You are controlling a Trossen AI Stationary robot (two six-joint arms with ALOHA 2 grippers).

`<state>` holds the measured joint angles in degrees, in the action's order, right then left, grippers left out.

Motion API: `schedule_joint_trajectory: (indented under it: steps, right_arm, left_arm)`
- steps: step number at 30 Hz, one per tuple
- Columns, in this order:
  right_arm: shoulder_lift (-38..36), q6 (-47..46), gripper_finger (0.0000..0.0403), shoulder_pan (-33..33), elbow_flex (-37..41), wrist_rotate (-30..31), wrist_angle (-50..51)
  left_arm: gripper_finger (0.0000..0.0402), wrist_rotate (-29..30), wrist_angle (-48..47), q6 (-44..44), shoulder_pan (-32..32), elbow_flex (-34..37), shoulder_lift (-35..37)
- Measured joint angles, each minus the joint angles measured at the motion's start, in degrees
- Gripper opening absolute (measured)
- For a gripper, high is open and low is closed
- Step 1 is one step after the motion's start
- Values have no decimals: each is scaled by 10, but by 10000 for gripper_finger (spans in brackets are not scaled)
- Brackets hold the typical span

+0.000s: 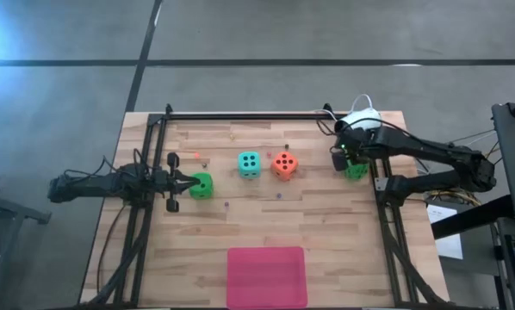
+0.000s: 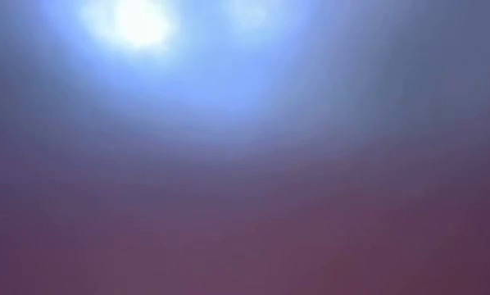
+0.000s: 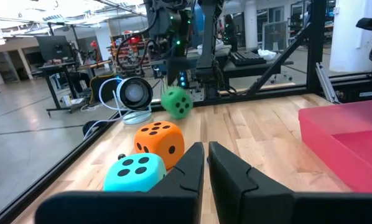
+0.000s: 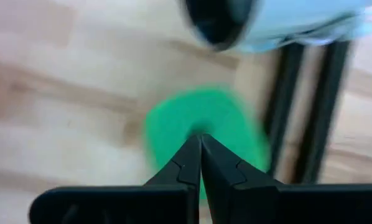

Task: Pick & Place Dice
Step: Put the right green dice into the pink bin

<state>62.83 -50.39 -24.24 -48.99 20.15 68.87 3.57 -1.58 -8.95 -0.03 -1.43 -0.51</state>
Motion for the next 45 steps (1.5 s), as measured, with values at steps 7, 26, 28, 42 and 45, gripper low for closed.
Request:
schedule_joint_trajectory:
  steps: [7, 26, 28, 42, 45]
  right_arm:
    - [0, -19, 8, 0, 14, 32, 4]
    - [16, -47, 8, 0, 84, 8, 36]
    - [17, -47, 8, 1, 85, 8, 34]
    - [18, -14, 8, 77, 69, -37, -90]
    - [18, -14, 8, 99, 69, -45, -113]
  left_arm:
    - [28, 0, 0, 0, 0, 0, 0]
    - [28, 0, 0, 0, 0, 0, 0]
    - [28, 0, 0, 0, 0, 0, 0]
    - [28, 0, 0, 0, 0, 0, 0]
    - [28, 0, 0, 0, 0, 0, 0]
